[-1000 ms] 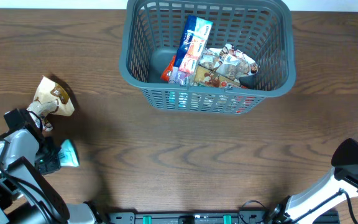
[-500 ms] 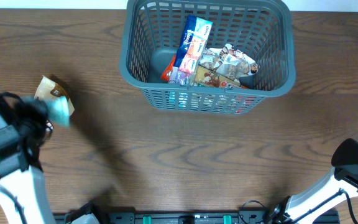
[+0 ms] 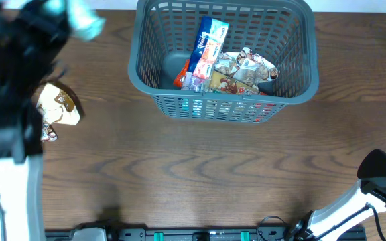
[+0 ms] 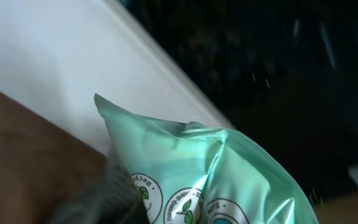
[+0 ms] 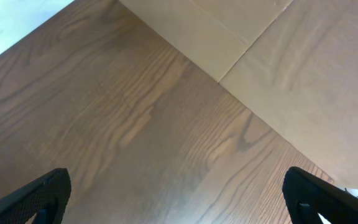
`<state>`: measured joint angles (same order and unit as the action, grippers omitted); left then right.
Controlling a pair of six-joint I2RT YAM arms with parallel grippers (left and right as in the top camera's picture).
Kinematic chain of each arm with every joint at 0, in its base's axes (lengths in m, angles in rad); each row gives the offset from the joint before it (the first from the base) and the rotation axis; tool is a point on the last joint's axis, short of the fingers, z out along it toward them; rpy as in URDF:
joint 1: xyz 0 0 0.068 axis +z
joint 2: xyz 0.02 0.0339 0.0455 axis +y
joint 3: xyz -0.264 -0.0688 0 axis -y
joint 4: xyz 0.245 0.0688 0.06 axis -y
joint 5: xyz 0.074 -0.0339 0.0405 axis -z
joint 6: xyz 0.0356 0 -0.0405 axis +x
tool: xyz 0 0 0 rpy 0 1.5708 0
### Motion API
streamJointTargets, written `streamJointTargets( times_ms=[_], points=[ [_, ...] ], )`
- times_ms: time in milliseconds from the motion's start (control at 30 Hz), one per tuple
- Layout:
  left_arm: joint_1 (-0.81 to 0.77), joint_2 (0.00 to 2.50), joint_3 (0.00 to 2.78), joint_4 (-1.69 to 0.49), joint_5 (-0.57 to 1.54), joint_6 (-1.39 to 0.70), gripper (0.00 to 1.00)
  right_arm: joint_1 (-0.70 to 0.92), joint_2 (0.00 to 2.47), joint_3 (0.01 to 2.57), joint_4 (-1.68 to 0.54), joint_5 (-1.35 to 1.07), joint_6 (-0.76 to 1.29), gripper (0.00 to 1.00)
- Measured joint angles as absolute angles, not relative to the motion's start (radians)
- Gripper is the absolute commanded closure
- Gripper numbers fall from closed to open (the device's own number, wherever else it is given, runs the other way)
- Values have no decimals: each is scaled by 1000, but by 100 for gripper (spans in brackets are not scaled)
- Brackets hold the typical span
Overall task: Pack container
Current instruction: 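Carry the wipes pack over the basket and drop it inside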
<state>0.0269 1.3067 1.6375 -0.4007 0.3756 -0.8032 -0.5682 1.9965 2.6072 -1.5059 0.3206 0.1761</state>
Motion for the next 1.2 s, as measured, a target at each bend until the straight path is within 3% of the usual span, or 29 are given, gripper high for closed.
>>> streamJointTargets(
  times_ms=[333,900,967,1000,1033,1200],
  points=[
    [-261,1722,1800,-480,413,-664,94,-568,1996,2607,-1506,321,176,1],
    [-373,1757,1828,-752,302,-488,94,-568,1996,2607,-1506,321,176,1],
    [-373,1757,1828,-770,281,-477,88,-568,1996,2607,-1506,321,176,1],
    [-373,1757,1828,-776,272,-471,78,-568,1996,2607,-1506,321,176,1],
    [-373,1757,1828,-781,264,-465,74,-568,1996,2607,-1506,321,176,1],
    [-373,1757,1828,-785,242,-447,73,-568,1996,2607,-1506,321,176,1]
  ],
)
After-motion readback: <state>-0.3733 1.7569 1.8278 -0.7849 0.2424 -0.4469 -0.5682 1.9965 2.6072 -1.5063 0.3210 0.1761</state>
